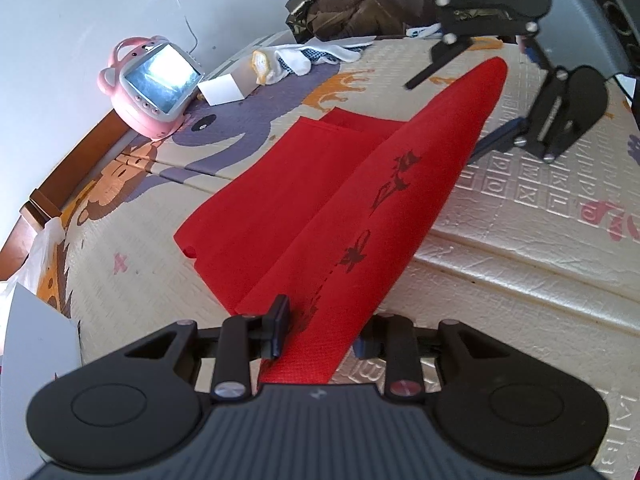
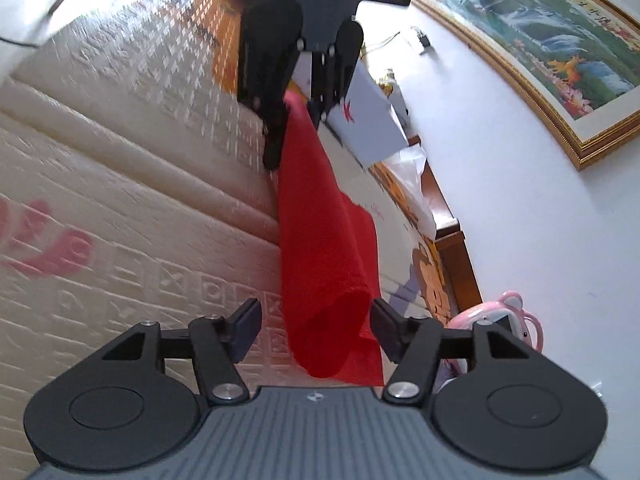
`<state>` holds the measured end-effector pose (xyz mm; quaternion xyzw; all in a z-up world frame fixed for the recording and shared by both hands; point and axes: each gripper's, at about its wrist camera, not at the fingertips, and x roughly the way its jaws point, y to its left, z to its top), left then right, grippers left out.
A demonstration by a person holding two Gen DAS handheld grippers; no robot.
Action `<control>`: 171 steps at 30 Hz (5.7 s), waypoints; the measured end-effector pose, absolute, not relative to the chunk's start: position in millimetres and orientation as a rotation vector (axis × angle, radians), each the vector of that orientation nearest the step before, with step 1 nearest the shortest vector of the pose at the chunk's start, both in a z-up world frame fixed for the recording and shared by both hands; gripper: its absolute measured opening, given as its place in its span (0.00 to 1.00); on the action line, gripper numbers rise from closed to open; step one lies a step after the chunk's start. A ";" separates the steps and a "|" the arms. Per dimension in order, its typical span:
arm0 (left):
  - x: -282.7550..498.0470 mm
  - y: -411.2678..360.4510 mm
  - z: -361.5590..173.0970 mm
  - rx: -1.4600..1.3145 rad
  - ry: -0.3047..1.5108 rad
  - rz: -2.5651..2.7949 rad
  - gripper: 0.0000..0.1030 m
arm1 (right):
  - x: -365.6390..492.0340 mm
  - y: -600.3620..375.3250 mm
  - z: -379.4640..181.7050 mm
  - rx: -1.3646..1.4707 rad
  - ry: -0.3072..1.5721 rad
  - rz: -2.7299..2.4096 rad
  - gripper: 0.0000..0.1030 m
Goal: Fold shopping bag
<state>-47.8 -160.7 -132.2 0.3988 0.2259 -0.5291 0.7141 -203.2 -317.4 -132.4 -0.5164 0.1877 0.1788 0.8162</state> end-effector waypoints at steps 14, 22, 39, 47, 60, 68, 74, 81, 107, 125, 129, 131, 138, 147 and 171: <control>-54.3 -151.8 -130.8 0.896 0.512 -1.178 0.30 | -171.0 -310.0 -128.6 -1.068 0.457 0.453 0.34; -61.6 -143.3 -128.2 0.919 0.496 -1.178 0.38 | -167.8 -307.8 -125.3 -0.961 0.522 0.528 0.09; -49.0 -116.8 -107.0 0.794 0.413 -1.152 0.65 | -159.7 -349.0 -98.4 -0.285 0.603 0.698 0.09; -49.9 -133.5 -118.3 0.781 0.429 -1.213 0.65 | -165.6 -354.6 -93.5 -0.223 0.600 0.704 0.09; -19.2 -152.3 -119.8 0.736 0.661 -1.257 0.65 | -150.8 -385.0 -100.4 0.107 0.654 0.667 0.11; -6.6 -172.9 -126.5 0.818 0.727 -1.182 0.68 | -130.9 -417.2 -123.4 0.488 0.727 0.544 0.11; -17.6 -175.2 -123.1 0.927 0.591 -1.058 0.69 | -125.3 -432.3 -136.9 0.650 0.776 0.449 0.14; -59.9 -156.9 -104.9 1.037 0.288 -0.902 0.73 | -121.3 -432.6 -132.3 0.604 0.837 0.467 0.14; -47.7 -227.8 -147.9 1.113 0.074 -0.838 0.78 | -99.0 -412.0 -110.1 0.366 1.033 0.568 0.15; -65.6 -230.6 -167.8 1.156 0.071 -0.755 0.77 | -153.5 -426.4 -51.1 0.127 0.557 -0.055 0.64; -60.4 -229.0 -163.6 1.139 0.097 -0.784 0.78 | -174.0 -404.2 -35.8 0.099 0.456 -0.041 0.71; -59.1 -229.1 -162.1 1.122 0.115 -0.783 0.78 | -175.3 -387.9 -39.1 0.025 0.435 0.029 0.70; -67.0 -231.2 -166.0 1.129 0.105 -0.737 0.77 | -130.9 -365.4 -95.4 -0.099 0.686 0.025 0.40; -77.8 -207.8 -118.3 0.934 0.197 -1.045 0.89 | -100.0 -385.0 -108.9 -0.282 0.666 0.250 0.44; -21.3 -205.2 -120.0 0.589 0.447 -1.187 0.94 | -80.5 -353.8 -114.5 -0.097 0.709 0.222 0.35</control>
